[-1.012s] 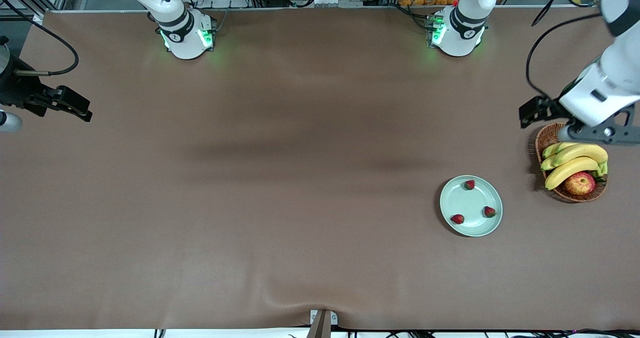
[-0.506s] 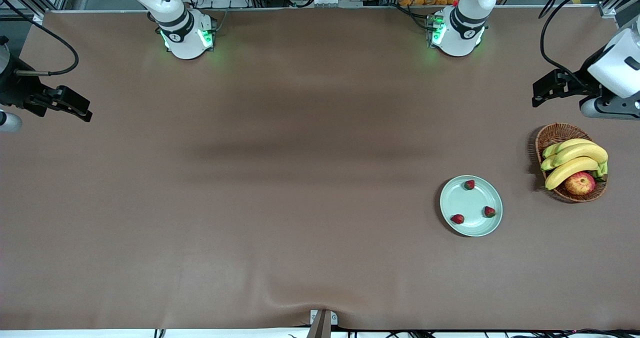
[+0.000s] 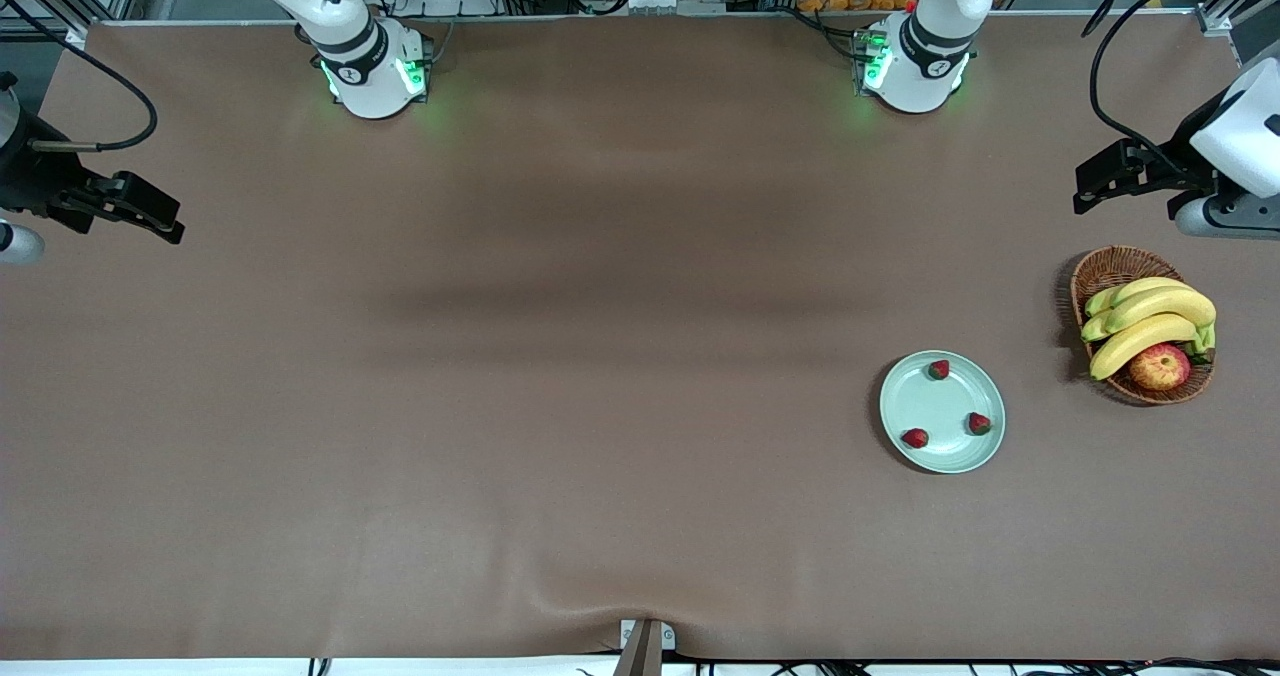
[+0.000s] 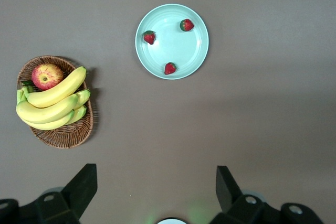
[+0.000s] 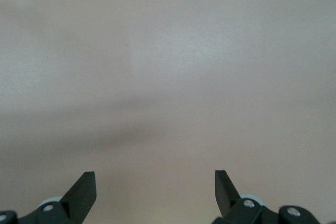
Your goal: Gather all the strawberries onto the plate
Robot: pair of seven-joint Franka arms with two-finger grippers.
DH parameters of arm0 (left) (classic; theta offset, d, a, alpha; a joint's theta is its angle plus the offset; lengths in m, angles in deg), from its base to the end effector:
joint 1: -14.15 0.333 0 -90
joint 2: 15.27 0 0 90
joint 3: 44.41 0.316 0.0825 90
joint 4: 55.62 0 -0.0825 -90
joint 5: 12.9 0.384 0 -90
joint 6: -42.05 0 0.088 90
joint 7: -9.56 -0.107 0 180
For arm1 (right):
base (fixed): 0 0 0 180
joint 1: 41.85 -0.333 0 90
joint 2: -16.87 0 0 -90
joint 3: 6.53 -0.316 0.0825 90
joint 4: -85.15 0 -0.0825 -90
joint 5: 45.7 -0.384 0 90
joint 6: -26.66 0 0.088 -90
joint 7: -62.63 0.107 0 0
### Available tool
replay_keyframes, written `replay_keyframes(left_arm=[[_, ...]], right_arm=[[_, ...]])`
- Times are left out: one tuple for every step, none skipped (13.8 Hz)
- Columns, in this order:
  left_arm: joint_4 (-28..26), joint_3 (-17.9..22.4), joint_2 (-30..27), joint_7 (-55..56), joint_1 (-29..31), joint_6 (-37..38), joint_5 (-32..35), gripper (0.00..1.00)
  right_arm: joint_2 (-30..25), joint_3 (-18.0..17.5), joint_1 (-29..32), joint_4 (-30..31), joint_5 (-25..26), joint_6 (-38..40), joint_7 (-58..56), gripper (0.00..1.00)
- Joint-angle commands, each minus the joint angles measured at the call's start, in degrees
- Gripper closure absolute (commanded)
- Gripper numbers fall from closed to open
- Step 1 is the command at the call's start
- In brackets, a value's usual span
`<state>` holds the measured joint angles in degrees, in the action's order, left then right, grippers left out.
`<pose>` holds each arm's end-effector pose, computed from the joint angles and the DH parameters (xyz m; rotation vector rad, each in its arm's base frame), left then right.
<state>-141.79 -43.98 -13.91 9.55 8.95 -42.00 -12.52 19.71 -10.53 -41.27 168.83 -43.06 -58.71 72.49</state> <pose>0.5496 -0.0451 0.6338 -3.1282 0.1298 0.0946 0.5615 0.0272 0.6416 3.0918 -0.1791 -0.0231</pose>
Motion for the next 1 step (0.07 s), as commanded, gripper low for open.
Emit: replay_keyframes(left_arm=[[0.65, -0.25, -0.22, -1.22, 0.45, 1.09, -1.07, 0.00]], right_arm=[[-1.53, 0.32, -0.15, 1.30, -0.79, -0.49, -0.54, 0.00]])
